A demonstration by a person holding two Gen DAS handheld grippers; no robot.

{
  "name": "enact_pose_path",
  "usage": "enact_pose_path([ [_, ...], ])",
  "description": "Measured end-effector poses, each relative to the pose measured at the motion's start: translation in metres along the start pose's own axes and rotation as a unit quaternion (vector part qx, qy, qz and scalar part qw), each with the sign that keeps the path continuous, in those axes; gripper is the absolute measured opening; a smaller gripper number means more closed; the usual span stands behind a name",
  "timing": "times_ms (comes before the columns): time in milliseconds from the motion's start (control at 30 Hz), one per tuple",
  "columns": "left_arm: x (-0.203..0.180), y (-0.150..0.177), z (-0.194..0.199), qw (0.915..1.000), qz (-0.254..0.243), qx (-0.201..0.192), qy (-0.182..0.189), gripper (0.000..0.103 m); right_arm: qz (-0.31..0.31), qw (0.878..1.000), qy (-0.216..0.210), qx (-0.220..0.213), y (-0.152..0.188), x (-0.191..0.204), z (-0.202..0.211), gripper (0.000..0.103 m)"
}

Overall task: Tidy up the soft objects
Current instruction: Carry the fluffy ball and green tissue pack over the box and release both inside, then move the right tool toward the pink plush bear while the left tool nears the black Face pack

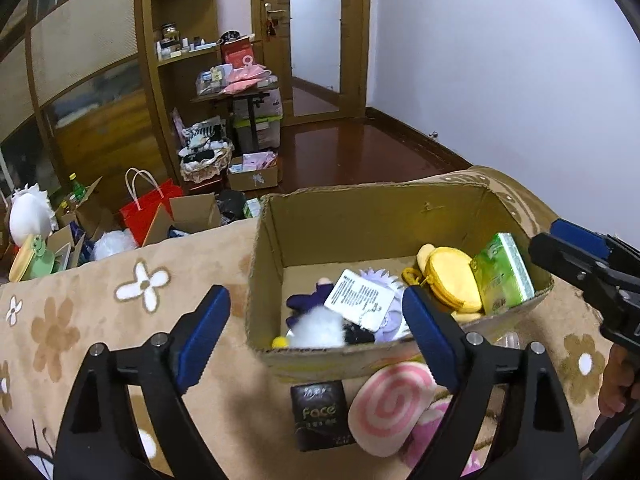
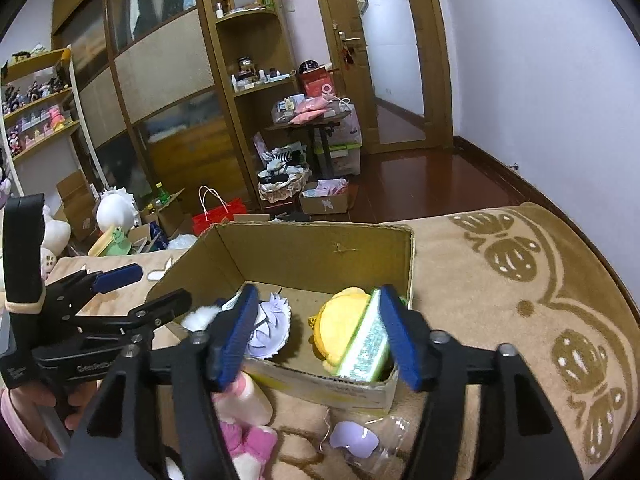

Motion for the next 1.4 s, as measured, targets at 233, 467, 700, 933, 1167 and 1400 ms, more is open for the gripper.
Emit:
enact_pose_path([
  [233,0.0,0.009,0.018,0.9999,0.011,0.005,-0.004,0.094,-0.006,1.0,-0.016,0.006,0.004,0.005,0.016,0.1],
  [467,-0.001,0.019,0.04,0.9997,0.02,0.015,0.008,0.094,-0.002,1.0,-0.014,0.007,0.012,0.013,0.036,0.103],
  [700,0.0,0.035,0.062,0.9991,0.01,0.039,0.014,0.094,0.005,1.0,-0.007,0.018,0.023,0.021,0.052,0.103],
  [933,0.008,0.043,0.07,0.9981,0.023,0.057,0.002,0.094,0.018,0.999,0.009,0.033,0.039,0.031,0.059,0.103],
  [1167,0.019,0.061,0.037,0.9925,0.047,0.111,0.018,0.094,0.019,0.998,0.019,0.058,0.057,0.034,0.05,0.103],
  [1400,0.027,0.076,0.007,0.9858,0.065,0.152,0.027,0.094,0.026,0.995,0.021,0.094,0.071,0.034,0.025,0.103],
])
Point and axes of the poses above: each gripper's, at about its wrist camera, not at the fingertips, and z roughly against the way its jaws point, x to its left, y to its underside, the point moved 4 cm from there along -z, roughly the way its jaws point, and after that the axes turned 11 degrees about -z, right-handed, at the moved point
